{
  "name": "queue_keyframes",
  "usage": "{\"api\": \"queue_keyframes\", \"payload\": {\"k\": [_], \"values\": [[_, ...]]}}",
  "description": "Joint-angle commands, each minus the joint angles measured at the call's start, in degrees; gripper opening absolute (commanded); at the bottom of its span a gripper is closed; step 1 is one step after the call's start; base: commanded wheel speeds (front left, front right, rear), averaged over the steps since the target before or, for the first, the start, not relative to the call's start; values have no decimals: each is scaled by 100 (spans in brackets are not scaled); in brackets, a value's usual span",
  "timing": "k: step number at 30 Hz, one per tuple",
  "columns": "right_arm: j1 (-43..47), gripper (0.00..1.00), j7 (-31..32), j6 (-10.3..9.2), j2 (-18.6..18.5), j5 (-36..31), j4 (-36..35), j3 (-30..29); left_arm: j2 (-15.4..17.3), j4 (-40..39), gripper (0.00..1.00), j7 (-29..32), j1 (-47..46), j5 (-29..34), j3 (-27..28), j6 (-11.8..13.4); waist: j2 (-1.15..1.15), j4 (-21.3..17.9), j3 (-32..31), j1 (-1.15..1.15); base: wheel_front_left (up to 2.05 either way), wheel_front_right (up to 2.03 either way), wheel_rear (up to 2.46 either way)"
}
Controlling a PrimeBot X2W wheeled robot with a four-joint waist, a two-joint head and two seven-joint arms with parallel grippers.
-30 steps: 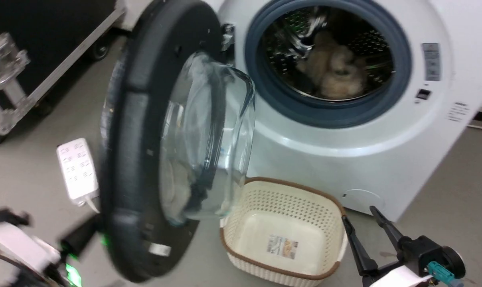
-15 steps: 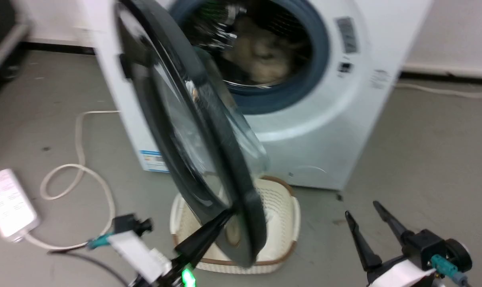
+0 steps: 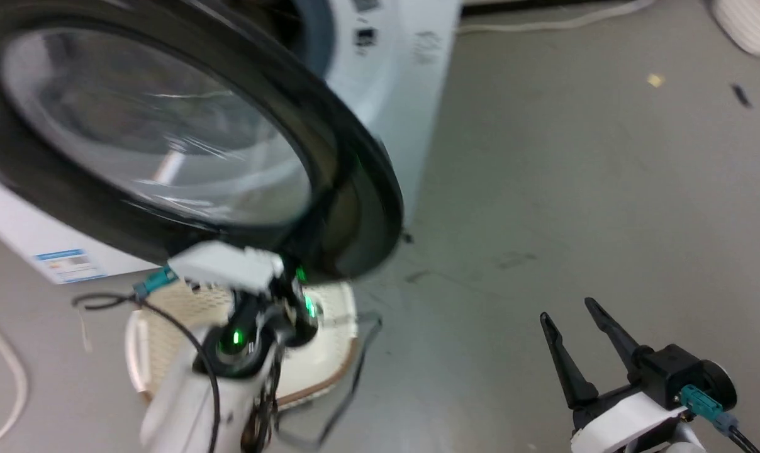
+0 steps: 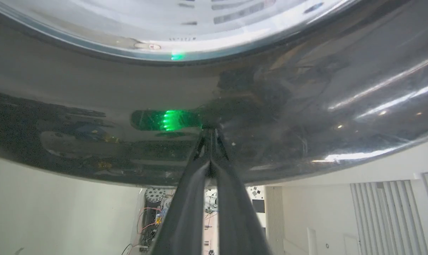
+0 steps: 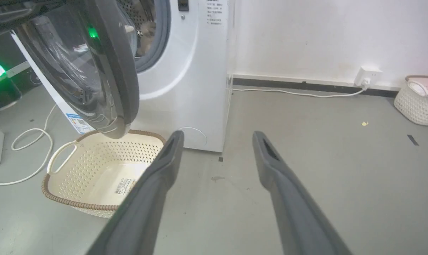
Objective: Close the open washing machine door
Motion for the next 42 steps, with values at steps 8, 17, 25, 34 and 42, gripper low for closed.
{"api": "queue_keyframes", "payload": {"k": [8, 17, 25, 34, 42], "values": [[-145, 100, -128, 5, 133, 31, 226, 48, 4, 1230, 0, -843, -1096, -575, -297, -270, 0, -328, 198, -1, 0, 0, 0], [99, 100, -160, 5, 29, -35, 116, -148, 134, 833, 52, -619, -282, -93, -776, -337, 0, 503, -309, -1, 0, 0, 0], [469, 100, -158, 5, -100, -75, -104, -206, 1279, -452, 100, -1843, 1327, 2129, -1327, -338, 0, 1370, -837, -1, 0, 0, 0], [741, 100, -106, 5, -78, -185, -385, -293, 1159, -1225, 100, -2590, 2215, 6220, 175, 230, 0, 2031, -1076, -1, 0, 0, 0], [815, 100, -59, 5, -64, -200, -516, -152, 712, -1980, 100, -2591, 2850, 8672, 468, 507, 0, 2365, -984, -1, 0, 0, 0]]}}
